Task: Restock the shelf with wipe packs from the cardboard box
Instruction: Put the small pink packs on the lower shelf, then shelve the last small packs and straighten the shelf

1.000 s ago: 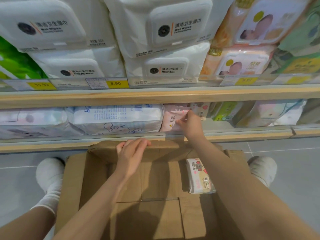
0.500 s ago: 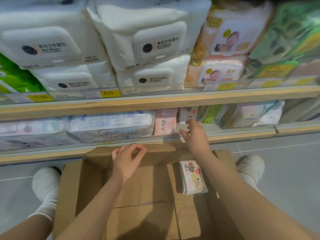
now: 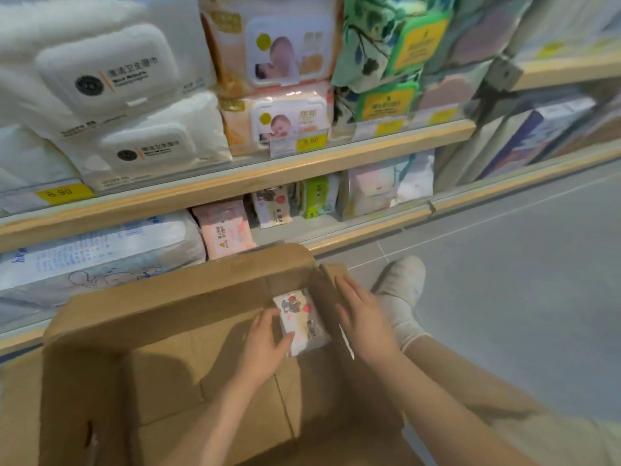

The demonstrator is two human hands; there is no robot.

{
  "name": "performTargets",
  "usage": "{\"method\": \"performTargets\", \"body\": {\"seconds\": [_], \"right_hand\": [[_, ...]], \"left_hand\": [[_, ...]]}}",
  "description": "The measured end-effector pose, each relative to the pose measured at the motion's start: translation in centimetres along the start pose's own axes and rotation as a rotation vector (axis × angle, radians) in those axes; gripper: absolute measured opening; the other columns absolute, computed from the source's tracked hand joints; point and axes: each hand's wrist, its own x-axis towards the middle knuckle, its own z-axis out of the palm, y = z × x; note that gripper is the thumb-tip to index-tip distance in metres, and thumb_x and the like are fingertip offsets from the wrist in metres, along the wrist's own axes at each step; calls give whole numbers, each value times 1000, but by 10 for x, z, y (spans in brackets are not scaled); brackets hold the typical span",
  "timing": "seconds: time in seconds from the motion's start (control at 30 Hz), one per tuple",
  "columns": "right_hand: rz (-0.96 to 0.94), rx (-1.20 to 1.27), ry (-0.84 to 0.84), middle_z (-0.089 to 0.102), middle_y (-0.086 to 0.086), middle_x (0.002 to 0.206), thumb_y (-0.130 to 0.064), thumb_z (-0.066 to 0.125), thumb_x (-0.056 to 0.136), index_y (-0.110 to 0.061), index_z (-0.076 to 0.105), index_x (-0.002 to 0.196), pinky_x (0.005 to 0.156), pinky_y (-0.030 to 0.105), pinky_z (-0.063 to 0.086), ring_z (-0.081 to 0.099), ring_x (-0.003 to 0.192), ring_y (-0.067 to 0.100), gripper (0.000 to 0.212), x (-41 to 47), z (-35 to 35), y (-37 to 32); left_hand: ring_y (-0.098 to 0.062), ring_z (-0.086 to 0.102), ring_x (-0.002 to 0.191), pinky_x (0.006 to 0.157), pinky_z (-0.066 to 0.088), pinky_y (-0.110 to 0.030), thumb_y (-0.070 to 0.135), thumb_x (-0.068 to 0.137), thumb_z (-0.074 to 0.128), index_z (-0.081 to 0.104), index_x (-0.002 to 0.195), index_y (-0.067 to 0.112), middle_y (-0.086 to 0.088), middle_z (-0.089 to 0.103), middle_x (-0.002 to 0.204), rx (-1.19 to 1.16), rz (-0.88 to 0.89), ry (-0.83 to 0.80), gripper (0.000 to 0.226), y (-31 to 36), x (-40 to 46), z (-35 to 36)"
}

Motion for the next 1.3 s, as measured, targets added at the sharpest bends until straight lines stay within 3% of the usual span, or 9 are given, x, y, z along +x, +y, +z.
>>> {"method": "performTargets", "body": {"seconds": [0.13, 0.23, 0.4, 0.6, 0.73, 0.87, 0.93, 1.07, 1.3], "right_hand": [[5, 40, 44, 27, -8, 154, -26, 41, 99, -29, 27, 147, 107, 16, 14, 31, 137, 15, 51, 1, 10, 3], [5, 76, 55, 31, -6, 152, -26, 41, 99, -28, 30, 147, 108, 15, 13, 32, 137, 14, 49, 2, 11, 4], [20, 96, 55, 33, -6, 151, -28, 38, 100, -30, 30, 146, 107, 15, 13, 30, 138, 13, 47, 3, 13, 9], [25, 89, 53, 34, -5, 151, -26, 40, 100, -29, 30, 146, 107, 15, 16, 33, 137, 13, 48, 2, 14, 9], [13, 71, 34, 35, -2, 151, -23, 43, 98, -27, 30, 147, 110, 23, 23, 34, 136, 17, 50, 2, 11, 4], [33, 88, 96, 42, 3, 145, -12, 54, 92, -19, 41, 141, 112, 36, 34, 40, 131, 22, 51, 1, 0, -7], [-39, 56, 151, 45, 0, 139, -11, 56, 90, -17, 47, 137, 109, 32, 37, 42, 126, 16, 48, -3, -4, -17], [-68, 106, 5, 45, -4, 137, -16, 62, 88, -19, 48, 134, 111, 32, 35, 41, 127, 12, 47, -9, 21, -40], [320, 90, -243, 41, 14, 139, -20, 55, 93, -7, 35, 140, 101, 35, 43, 51, 120, 29, 53, 11, 94, -37]], "left_hand": [[-25, 53, 114, 91, 45, -34, 22, 83, 69, 46, 123, 11, -7, 54, 125, -146, -218, -38, 47, -4, 13, 29], [-28, 58, 103, 85, 50, -41, 24, 79, 73, 45, 112, 13, -12, 60, 116, -172, -328, 14, 44, -7, 25, 45], [-29, 60, 90, 71, 47, -33, 19, 72, 80, 42, 96, 11, -7, 59, 95, -231, -461, 79, 46, 3, 40, 54], [-25, 63, 79, 69, 55, -35, 19, 74, 79, 55, 88, 12, -5, 63, 88, -184, -471, -4, 29, -2, 47, 32], [-22, 67, 77, 56, 49, -27, 20, 76, 77, 61, 93, 11, -3, 68, 90, -170, -440, -35, 25, -9, 38, 9], [-20, 68, 80, 64, 56, -32, 8, 77, 75, 59, 97, 6, -7, 70, 93, -394, -431, -104, 25, -20, 15, -21], [-20, 69, 82, 66, 57, -35, 4, 78, 73, 58, 97, 4, -7, 70, 93, -452, -433, -114, 24, -31, 1, -40], [-25, 70, 84, 72, 57, -42, -2, 76, 73, 57, 94, 1, -9, 71, 91, -523, -462, -22, 24, -57, -25, -75], [-18, 70, 85, 75, 58, -43, 8, 77, 74, 56, 94, 7, -2, 72, 94, -466, -441, 16, 25, -94, -46, -104]]}}
